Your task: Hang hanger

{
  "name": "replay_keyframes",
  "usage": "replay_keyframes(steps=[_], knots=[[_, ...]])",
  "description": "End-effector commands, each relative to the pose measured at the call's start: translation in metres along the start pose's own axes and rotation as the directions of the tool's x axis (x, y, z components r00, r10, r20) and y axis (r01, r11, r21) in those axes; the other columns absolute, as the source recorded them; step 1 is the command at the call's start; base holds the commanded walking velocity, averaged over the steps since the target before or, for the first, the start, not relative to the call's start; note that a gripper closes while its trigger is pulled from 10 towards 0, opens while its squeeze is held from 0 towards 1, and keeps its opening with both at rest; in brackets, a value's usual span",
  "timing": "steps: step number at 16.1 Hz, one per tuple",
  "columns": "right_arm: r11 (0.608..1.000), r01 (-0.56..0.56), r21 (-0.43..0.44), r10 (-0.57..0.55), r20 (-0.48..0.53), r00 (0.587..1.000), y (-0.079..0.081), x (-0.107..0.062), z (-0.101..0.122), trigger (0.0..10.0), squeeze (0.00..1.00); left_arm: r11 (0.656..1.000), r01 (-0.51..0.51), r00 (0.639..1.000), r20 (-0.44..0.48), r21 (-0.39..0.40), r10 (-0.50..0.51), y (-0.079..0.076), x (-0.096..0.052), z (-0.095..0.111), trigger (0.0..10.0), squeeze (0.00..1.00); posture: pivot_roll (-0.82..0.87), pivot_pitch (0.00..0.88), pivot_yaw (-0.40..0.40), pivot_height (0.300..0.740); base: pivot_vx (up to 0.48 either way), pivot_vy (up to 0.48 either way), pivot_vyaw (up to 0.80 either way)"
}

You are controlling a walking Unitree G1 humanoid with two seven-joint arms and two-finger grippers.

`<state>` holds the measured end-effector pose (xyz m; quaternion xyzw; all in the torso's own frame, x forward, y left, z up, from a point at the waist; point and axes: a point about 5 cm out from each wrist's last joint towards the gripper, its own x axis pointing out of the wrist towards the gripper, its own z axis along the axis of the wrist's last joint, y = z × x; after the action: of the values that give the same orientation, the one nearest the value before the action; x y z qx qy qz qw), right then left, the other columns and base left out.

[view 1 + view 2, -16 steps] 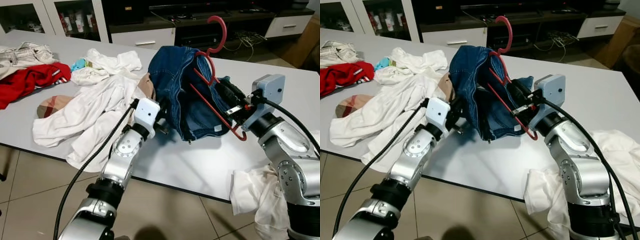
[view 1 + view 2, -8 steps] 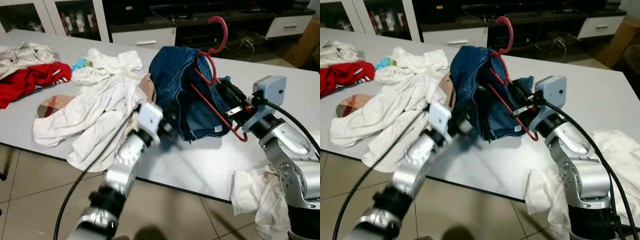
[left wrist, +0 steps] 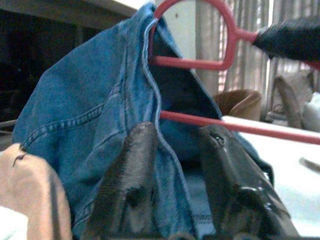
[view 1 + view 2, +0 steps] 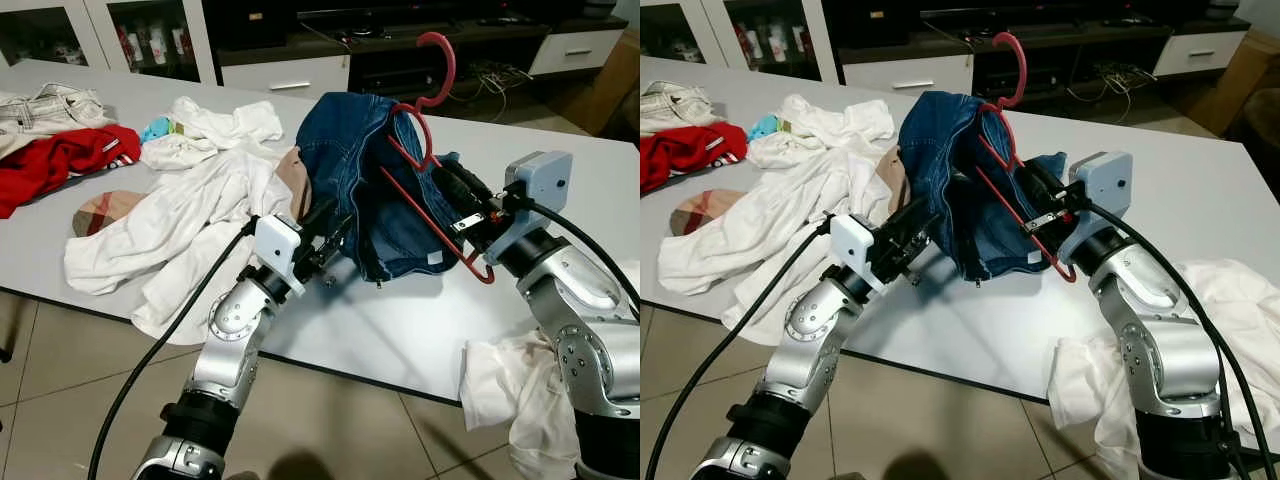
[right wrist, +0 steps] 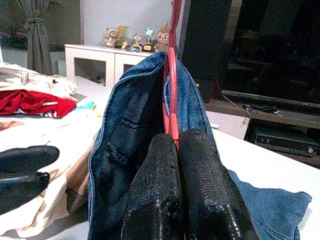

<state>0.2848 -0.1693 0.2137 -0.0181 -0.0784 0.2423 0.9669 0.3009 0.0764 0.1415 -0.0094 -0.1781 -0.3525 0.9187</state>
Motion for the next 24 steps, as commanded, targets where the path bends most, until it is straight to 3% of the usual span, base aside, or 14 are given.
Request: replay_keyframes(steps=[1,3,5,6,7,13,19,24], knots=[[0.999,-0.004,-0.034,0.005,0.03,1.0,0.001,0.002,0.009,10.0,0.0,0.999,0.052,0.998,0.036,-0.013,-0.051,-0.009,0.003,0.006,10.0,1.0,-0.07,0.0,-0.02,0.74,0.0,0.0,0.0],[0.999,-0.005,-0.037,0.006,0.032,0.999,0.002,0.002,0.009,10.0,0.0,0.997,0.078,0.996,0.036,-0.023,-0.077,-0.014,0.004,0.005,10.0,1.0,-0.07,0.0,-0.02,0.74,0.0,0.0,0.0],[0.999,-0.007,-0.036,0.008,0.037,0.999,0.005,0.002,0.01,10.0,0.0,1.0,0.018,0.999,-0.04,0.013,-0.018,-0.01,0.005,-0.005,10.0,1.0,-0.09,0.0,-0.016,0.74,0.0,0.0,0.0],[0.999,-0.008,-0.036,0.009,0.037,0.999,0.005,0.002,0.01,10.0,0.0,1.0,0.01,0.999,-0.053,0.022,-0.009,-0.008,0.005,-0.007,10.0,0.73,-0.09,0.0,-0.016,0.74,0.0,0.0,0.0],[0.999,-0.025,-0.031,0.027,0.046,0.999,0.011,0.002,0.012,10.0,0.0,0.992,-0.089,0.985,-0.137,0.091,0.101,0.005,0.009,-0.015,10.0,0.0,-0.08,0.0,-0.017,0.74,0.0,0.0,0.0],[0.996,-0.082,-0.023,0.084,0.072,0.994,0.026,0.007,0.018,10.0,0.0,0.981,-0.133,0.974,-0.165,0.141,0.156,0.011,0.024,-0.017,10.0,0.0,-0.08,0.0,-0.019,0.74,0.0,0.0,0.0],[0.996,-0.088,-0.019,0.089,0.073,0.993,0.028,0.006,0.019,10.0,0.0,0.967,-0.161,0.96,-0.194,0.196,0.2,0.019,0.023,-0.022,10.0,0.0,-0.09,0.0,-0.018,0.74,0.0,0.0,0.0],[0.996,-0.092,-0.017,0.093,0.071,0.993,0.03,0.007,0.018,10.0,0.0,0.974,-0.115,0.976,-0.163,0.194,0.147,0.011,0.032,-0.018,10.0,0.0,-0.08,0.0,-0.018,0.74,0.0,0.0,0.0]])
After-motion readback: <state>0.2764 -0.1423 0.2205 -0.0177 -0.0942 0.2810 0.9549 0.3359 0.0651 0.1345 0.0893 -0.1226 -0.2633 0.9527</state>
